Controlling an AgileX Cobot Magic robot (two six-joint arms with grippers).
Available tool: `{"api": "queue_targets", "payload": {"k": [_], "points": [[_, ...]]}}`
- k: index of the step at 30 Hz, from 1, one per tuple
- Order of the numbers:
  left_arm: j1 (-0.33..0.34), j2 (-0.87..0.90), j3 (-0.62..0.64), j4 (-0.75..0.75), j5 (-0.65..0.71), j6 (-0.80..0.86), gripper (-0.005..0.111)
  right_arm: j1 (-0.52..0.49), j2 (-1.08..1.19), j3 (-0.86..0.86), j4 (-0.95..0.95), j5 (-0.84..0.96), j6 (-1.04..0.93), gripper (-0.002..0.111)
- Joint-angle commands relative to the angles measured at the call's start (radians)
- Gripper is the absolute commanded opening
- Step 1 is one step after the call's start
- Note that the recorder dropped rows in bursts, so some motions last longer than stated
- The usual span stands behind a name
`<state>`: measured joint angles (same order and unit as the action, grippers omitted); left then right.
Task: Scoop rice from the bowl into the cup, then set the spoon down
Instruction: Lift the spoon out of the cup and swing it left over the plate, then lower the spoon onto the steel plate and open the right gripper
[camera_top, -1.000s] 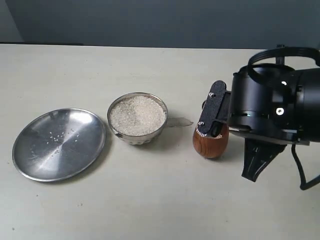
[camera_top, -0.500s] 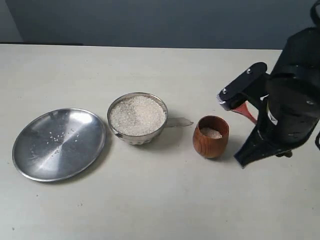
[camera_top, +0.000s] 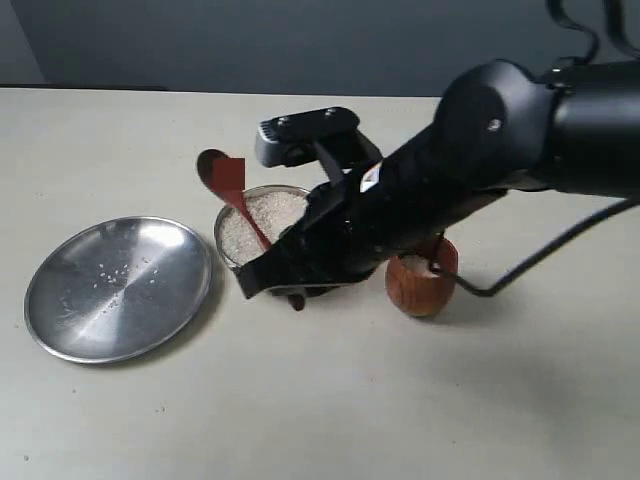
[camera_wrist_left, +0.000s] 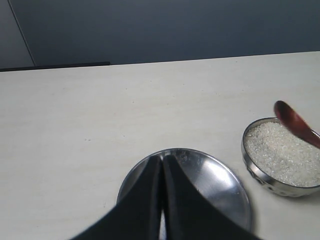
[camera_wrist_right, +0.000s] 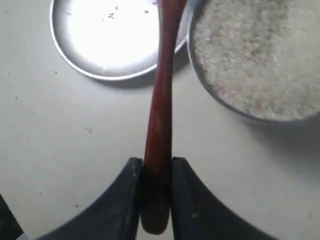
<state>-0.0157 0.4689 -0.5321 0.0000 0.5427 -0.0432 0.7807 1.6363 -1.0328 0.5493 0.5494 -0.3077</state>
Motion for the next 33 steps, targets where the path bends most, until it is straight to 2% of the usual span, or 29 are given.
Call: {"api": "queue_targets", "payload": {"k": [1, 10, 23, 26, 30, 33], "points": [[-0.007, 0.003, -0.005, 0.0, -0.005, 0.002, 0.0, 0.065, 0.146, -0.153, 0.01, -0.029, -0.032, -0.001], [-0.007, 0.003, -0.005, 0.0, -0.005, 0.002, 0.0, 0.137, 0.462, -0.484, 0.017, -0.034, -0.032, -0.001], [-0.007, 0.003, -0.005, 0.0, -0.005, 0.002, 0.0, 0.151, 0.629, -0.578, -0.002, -0.048, -0.032, -0.001], [-0.007, 0.003, -0.005, 0.0, -0.005, 0.002, 0.0, 0.158, 0.635, -0.578, -0.005, -0.068, -0.032, 0.006], [-0.007, 0.003, -0.005, 0.0, -0.005, 0.002, 0.0, 0.16, 0.635, -0.58, -0.009, -0.075, -0.032, 0.027], [-0.007, 0.003, -0.005, 0.0, -0.005, 0.002, 0.0, 0.16, 0.635, -0.58, -0.006, -0.073, -0.032, 0.03]]}}
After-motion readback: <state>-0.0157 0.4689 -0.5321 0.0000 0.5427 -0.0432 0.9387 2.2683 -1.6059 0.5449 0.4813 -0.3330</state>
